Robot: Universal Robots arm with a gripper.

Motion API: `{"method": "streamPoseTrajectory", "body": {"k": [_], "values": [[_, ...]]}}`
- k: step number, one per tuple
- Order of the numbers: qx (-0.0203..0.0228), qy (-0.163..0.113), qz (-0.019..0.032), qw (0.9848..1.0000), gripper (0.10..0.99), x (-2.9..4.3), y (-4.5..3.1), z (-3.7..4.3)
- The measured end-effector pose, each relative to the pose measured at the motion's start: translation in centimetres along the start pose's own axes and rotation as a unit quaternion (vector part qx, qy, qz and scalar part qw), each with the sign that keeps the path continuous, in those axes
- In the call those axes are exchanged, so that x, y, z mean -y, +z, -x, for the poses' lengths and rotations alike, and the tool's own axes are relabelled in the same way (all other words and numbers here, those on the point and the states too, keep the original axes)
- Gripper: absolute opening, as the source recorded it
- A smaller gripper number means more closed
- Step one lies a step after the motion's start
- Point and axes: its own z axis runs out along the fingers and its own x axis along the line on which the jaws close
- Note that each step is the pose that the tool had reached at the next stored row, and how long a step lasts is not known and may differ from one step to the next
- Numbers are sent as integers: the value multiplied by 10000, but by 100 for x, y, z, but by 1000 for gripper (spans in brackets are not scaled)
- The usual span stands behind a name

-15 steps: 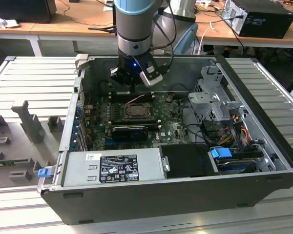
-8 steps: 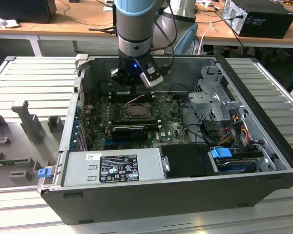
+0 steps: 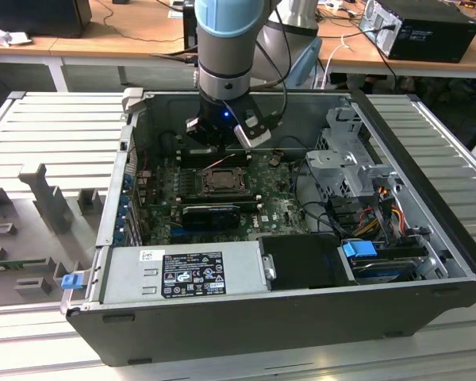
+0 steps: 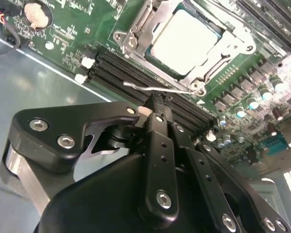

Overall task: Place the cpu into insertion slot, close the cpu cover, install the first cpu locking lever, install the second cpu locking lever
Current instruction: 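Install the first cpu locking lever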

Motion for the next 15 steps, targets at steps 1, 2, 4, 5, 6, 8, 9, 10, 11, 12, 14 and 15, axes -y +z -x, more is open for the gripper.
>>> {"method": "streamPoseTrajectory", "body": {"k": [1,2,4,5,6,8,9,10,11,12,14,15], "values": [[-2,-1,-50,10000,106,0,11,4],[-6,-3,-94,10000,106,-3,17,7],[-10,-5,-183,9998,106,-15,29,22],[-10,-5,-186,9998,106,-18,34,25],[-9,-5,-187,9998,106,-31,44,28],[-11,-8,-187,9998,106,-42,49,38],[-13,-22,-187,9998,106,-54,57,57],[-25,-68,-186,9998,106,-63,67,71],[-31,-95,-185,9998,106,-68,77,79],[-35,-112,-185,9998,106,-73,84,84],[-47,-159,-183,9997,106,-93,106,96],[-54,-188,-182,9996,106,-101,116,103]]}}
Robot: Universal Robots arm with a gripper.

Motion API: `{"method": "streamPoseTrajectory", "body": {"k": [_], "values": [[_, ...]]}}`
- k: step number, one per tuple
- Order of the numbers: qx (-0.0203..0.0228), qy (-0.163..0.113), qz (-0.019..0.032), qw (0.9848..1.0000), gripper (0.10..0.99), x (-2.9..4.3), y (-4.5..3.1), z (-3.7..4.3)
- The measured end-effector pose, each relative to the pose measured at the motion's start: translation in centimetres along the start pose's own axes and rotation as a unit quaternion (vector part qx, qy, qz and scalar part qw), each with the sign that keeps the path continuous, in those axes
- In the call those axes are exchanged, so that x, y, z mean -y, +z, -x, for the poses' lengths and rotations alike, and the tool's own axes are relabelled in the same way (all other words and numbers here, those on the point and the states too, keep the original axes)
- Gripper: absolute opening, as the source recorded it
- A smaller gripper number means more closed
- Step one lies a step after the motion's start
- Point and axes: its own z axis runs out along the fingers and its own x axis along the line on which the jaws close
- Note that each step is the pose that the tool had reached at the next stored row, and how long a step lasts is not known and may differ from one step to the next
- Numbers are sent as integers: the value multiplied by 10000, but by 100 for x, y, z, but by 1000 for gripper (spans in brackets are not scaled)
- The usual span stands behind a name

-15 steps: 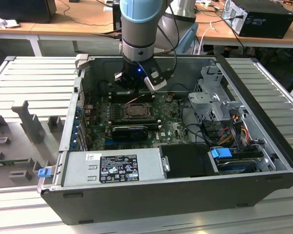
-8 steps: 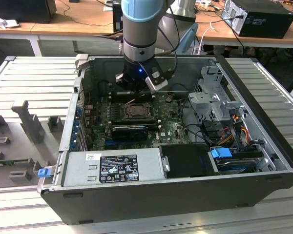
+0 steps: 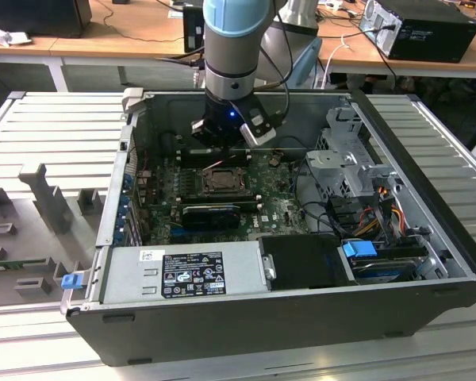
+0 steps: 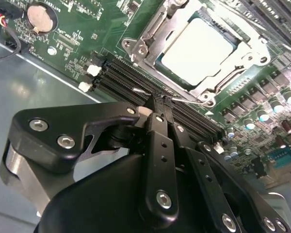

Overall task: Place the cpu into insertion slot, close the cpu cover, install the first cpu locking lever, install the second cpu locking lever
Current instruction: 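Install the first cpu locking lever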

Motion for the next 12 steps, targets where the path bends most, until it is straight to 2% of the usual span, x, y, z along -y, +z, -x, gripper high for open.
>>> {"method": "streamPoseTrajectory", "body": {"k": [5,12], "values": [[-12,-53,0,10000,106,-12,41,65],[-14,-53,-14,10000,106,10,129,97]]}}
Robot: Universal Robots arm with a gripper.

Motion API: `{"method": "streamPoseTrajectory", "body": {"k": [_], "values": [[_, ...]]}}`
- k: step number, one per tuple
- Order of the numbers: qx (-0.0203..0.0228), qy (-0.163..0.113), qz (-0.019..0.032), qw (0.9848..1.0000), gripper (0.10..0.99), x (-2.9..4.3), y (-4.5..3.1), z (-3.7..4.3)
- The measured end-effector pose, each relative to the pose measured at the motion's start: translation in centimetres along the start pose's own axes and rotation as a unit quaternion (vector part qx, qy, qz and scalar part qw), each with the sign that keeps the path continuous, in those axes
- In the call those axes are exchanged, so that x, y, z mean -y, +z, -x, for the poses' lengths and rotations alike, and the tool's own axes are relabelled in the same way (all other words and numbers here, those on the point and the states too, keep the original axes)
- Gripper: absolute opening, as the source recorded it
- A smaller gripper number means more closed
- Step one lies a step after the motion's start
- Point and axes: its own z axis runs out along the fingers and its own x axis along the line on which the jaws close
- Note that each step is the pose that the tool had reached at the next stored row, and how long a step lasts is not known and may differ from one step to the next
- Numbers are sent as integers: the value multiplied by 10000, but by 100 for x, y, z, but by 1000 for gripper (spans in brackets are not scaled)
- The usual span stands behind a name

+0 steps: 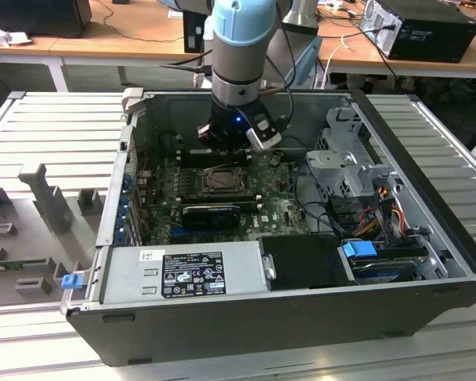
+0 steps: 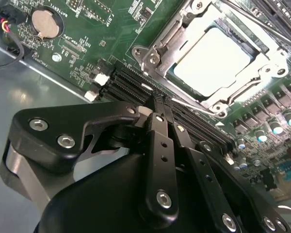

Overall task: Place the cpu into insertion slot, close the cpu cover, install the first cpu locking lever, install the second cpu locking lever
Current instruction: 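Install the first cpu locking lever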

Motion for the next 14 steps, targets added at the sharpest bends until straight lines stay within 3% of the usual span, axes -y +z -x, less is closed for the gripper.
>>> {"method": "streamPoseTrajectory", "body": {"k": [5,7,11,12,14], "values": [[-3,-1,-39,10000,106,13,55,6],[-9,0,-91,10000,106,16,70,6],[-26,-2,-268,9996,106,20,94,9],[-30,-3,-297,9996,106,20,101,11],[-31,-3,-301,9995,106,20,106,12]]}}
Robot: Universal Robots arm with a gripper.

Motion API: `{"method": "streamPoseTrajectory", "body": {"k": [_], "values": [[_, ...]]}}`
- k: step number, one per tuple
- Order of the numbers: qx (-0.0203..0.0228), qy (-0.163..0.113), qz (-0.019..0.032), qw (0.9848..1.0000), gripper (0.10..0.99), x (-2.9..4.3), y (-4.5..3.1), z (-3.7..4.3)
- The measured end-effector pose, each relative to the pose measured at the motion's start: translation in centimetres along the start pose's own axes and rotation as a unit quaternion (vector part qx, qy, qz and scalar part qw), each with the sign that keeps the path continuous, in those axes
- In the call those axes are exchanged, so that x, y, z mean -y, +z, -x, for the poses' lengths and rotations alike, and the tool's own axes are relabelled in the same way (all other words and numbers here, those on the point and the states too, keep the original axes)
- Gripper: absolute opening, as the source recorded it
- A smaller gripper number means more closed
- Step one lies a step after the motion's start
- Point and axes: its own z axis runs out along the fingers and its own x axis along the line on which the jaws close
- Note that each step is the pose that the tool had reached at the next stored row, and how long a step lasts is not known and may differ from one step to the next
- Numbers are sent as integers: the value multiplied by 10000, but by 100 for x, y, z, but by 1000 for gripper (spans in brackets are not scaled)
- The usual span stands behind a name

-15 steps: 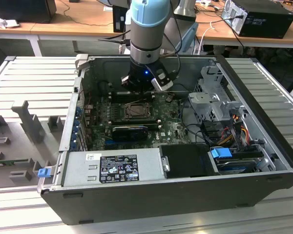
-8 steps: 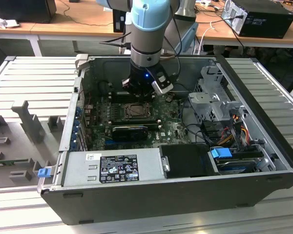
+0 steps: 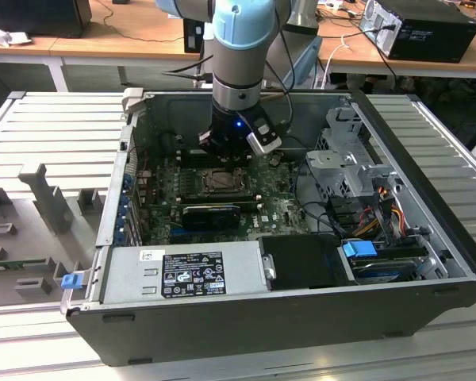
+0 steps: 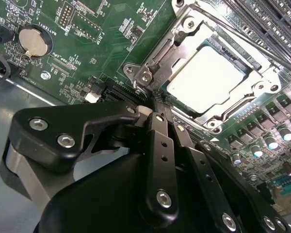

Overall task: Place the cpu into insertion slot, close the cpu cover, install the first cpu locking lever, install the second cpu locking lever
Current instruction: 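Install the first cpu locking lever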

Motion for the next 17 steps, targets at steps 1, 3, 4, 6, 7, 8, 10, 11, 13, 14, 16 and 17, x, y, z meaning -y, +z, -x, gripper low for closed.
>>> {"method": "streamPoseTrajectory", "body": {"k": [1,3,4,6,7,8,10,11,13,14,16,17], "values": [[1,1,9,10000,106,-1,3,0],[8,1,47,10000,106,-5,8,2],[8,1,57,10000,106,-8,9,3],[8,0,60,10000,106,-10,7,3],[8,0,58,10000,106,-13,-3,4],[10,0,59,10000,106,-17,-16,5],[5,0,34,10000,106,-32,-107,6],[4,1,27,10000,106,-36,-133,7],[5,0,27,10000,106,-35,-133,6],[4,1,26,10000,106,-32,-134,6],[4,0,26,10000,106,-22,-136,6],[4,1,26,10000,106,-20,-136,5]]}}
